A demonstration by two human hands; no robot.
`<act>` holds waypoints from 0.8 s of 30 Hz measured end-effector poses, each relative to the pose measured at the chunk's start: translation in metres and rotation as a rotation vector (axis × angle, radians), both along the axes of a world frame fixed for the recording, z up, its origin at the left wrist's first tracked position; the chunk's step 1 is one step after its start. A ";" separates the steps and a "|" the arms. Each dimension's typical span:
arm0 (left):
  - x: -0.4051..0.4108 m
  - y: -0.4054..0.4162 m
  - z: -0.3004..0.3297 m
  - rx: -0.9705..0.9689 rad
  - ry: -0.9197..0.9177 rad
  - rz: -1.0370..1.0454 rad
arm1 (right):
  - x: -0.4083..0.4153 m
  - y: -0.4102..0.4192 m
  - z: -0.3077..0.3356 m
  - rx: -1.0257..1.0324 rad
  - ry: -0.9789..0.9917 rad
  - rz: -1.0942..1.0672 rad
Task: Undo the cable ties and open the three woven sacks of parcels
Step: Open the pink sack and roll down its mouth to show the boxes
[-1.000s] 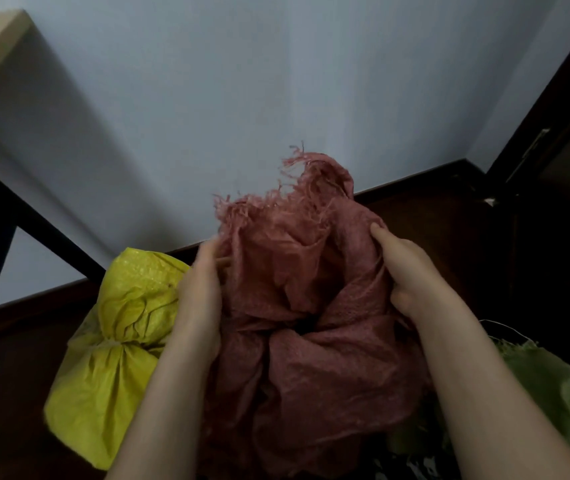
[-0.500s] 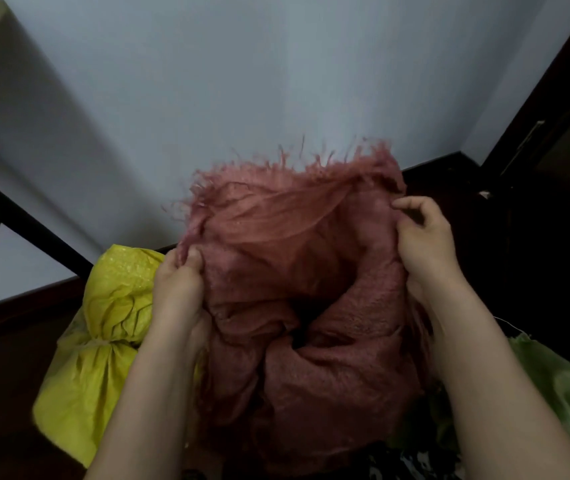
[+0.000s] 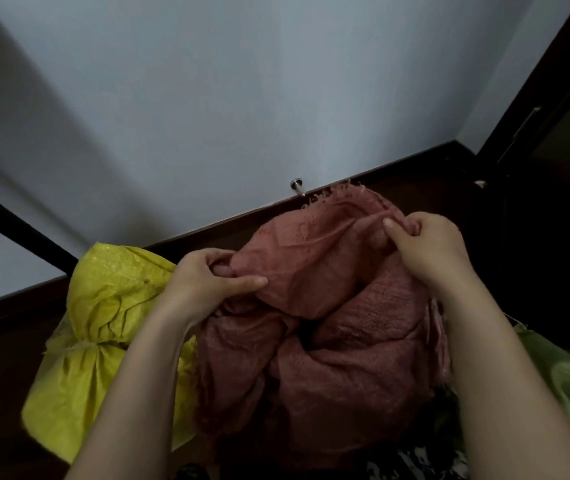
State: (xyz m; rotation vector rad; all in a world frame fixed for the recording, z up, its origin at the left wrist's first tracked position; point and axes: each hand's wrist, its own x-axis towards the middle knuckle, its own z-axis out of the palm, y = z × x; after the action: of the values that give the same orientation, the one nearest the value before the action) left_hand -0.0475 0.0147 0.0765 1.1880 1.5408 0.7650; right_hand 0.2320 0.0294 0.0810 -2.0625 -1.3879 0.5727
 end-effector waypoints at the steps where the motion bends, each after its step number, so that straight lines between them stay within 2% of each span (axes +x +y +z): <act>1: -0.001 0.000 -0.003 0.003 -0.001 0.019 | 0.000 0.003 -0.002 -0.005 0.020 -0.023; 4: -0.004 0.003 -0.006 0.055 -0.063 0.191 | 0.001 0.008 -0.008 0.060 0.086 -0.096; 7: -0.005 0.008 -0.010 0.067 -0.155 0.270 | 0.003 0.008 -0.009 0.105 0.310 -0.239; 9: -0.001 0.010 -0.010 0.036 -0.285 0.295 | 0.005 0.010 -0.012 0.101 0.423 -0.322; 11: 0.007 0.011 -0.007 -0.013 -0.449 0.340 | 0.006 0.012 -0.018 0.097 0.440 -0.366; 13: 0.015 0.013 -0.006 -0.067 -0.526 0.415 | 0.006 0.012 -0.021 0.089 0.379 -0.349; 15: 0.019 0.015 -0.007 -0.110 -0.530 0.449 | 0.008 0.009 -0.023 0.039 0.278 -0.277; 17: 0.022 0.016 -0.005 -0.135 -0.541 0.415 | 0.009 0.005 -0.023 -0.062 0.058 -0.162; 19: 0.024 0.016 -0.003 -0.132 -0.530 0.359 | 0.007 0.005 -0.024 -0.062 -0.115 -0.011; 20: 0.026 0.015 -0.001 -0.125 -0.517 0.333 | 0.003 0.005 -0.021 -0.044 -0.112 0.087; 24: 0.038 0.010 0.007 -0.126 -0.520 0.202 | -0.026 0.001 -0.012 -0.120 0.241 0.560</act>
State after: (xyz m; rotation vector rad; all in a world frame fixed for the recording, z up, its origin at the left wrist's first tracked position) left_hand -0.0092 0.0245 0.0832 0.6732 1.2561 1.0027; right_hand 0.2063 0.0305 0.0687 -1.6056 -1.8160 1.1178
